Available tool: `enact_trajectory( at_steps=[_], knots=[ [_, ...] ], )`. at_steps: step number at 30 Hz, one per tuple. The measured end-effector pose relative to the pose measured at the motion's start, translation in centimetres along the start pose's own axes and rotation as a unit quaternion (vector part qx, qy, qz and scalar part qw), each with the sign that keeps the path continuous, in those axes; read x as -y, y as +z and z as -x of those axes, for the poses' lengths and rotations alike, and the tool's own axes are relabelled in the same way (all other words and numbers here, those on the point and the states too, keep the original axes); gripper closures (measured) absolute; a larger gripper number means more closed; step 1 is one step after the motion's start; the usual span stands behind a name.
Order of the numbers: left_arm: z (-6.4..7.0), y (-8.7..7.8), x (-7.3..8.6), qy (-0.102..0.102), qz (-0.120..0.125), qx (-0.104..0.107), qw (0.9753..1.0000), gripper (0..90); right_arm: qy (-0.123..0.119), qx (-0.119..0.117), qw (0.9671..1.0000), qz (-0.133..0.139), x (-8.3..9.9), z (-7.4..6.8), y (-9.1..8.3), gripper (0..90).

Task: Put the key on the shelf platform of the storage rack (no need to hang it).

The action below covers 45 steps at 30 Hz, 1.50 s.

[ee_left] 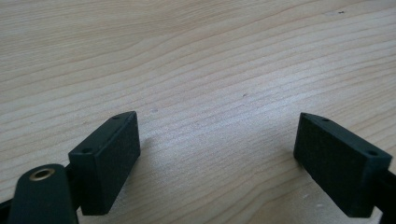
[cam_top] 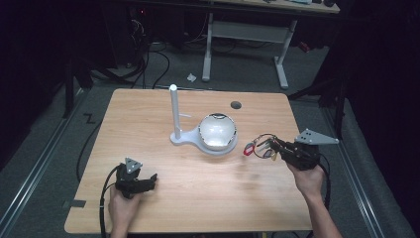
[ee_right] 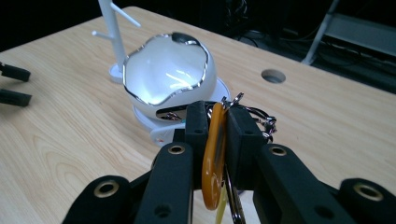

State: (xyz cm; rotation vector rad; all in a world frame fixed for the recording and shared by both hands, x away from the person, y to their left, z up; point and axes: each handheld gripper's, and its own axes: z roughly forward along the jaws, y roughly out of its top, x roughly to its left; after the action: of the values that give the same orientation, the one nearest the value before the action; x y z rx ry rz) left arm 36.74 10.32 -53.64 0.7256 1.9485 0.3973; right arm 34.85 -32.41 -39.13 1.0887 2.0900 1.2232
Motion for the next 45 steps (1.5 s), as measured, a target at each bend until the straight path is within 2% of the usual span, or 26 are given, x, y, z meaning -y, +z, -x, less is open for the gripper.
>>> enact_trajectory(
  at_steps=[5,26,37,45],
  knots=[
    [0.0,0.0,0.0,0.002,0.0,0.001,1.0,14.9,-0.015,-0.014,0.9997,0.01,-1.7,-0.6,0.0,80.7],
    [0.0,0.0,0.0,0.001,0.0,0.001,1.0,14.9,-0.04,-0.064,0.9965,0.035,-6.6,-2.6,0.9,80.7],
    [-0.1,0.0,-0.1,0.01,0.0,0.004,0.9999,14.9,-0.038,-0.086,0.995,0.033,-8.1,-3.2,2.7,80.6],
    [-0.1,0.0,-0.1,0.01,0.0,0.004,0.9999,14.9,-0.034,-0.086,0.9953,0.026,-8.8,-3.2,4.2,80.7]
  ],
)
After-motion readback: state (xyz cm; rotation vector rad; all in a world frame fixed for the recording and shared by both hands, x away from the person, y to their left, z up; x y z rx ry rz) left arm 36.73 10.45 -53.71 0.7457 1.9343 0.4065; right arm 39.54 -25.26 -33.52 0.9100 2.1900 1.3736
